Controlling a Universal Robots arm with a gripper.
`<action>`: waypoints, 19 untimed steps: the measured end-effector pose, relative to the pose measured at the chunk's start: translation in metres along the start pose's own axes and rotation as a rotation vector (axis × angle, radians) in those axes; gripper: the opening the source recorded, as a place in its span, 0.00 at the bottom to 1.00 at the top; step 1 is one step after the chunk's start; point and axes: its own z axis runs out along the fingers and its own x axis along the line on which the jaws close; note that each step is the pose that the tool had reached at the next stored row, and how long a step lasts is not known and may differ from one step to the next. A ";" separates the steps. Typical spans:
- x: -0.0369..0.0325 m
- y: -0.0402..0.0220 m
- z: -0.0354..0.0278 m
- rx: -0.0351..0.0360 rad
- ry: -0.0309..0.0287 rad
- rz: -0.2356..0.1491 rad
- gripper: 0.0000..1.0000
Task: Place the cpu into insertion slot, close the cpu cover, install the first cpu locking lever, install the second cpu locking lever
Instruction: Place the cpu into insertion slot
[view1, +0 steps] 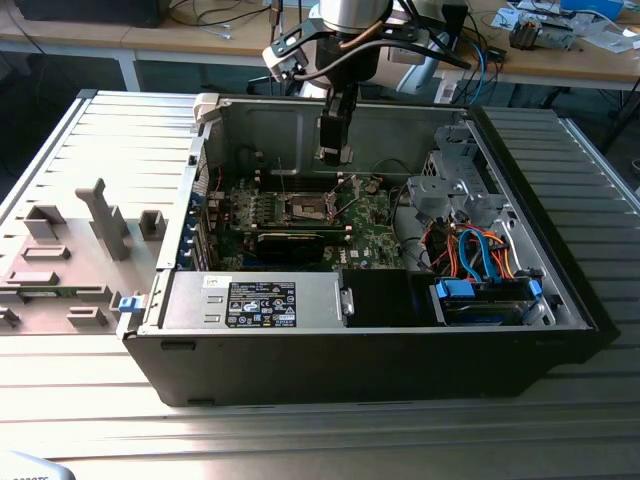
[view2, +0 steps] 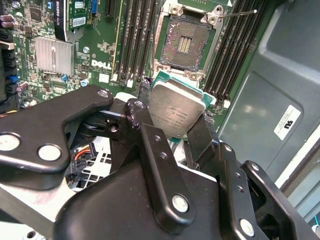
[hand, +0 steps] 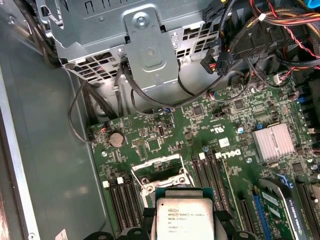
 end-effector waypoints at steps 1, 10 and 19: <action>0.0000 0.0000 0.0000 0.0000 0.0000 0.002 0.54; 0.0000 0.0000 0.0000 0.0003 0.0000 0.010 0.54; 0.0000 0.0000 0.0000 0.0005 -0.0001 0.018 0.54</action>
